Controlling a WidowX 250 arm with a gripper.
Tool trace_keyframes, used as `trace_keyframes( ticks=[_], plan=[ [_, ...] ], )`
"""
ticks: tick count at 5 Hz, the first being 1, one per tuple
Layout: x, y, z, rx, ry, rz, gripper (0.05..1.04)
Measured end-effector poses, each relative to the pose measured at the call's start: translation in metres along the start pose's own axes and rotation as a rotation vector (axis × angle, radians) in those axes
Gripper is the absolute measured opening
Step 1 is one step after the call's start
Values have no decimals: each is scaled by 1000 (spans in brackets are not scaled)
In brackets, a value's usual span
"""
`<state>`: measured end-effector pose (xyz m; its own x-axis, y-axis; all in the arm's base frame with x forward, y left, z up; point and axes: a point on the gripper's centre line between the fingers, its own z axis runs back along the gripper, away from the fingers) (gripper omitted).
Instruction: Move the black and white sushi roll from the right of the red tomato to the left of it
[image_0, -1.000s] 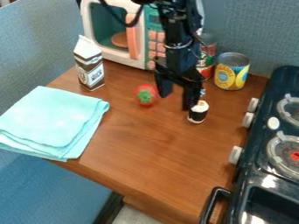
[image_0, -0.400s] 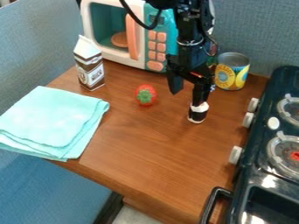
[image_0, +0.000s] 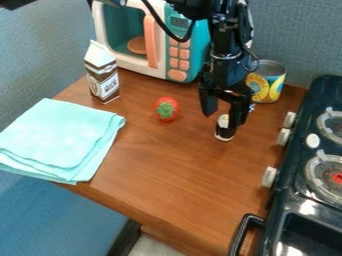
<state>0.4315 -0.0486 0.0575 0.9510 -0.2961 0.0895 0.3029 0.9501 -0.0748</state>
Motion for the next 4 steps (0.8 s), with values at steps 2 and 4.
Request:
trace_keyframes(
  ticks=[2,4],
  plan=[
    [1,-3,-1,-14,-5,3,1007],
    [4,-2,-29,-41,44,-5,1007]
  ],
)
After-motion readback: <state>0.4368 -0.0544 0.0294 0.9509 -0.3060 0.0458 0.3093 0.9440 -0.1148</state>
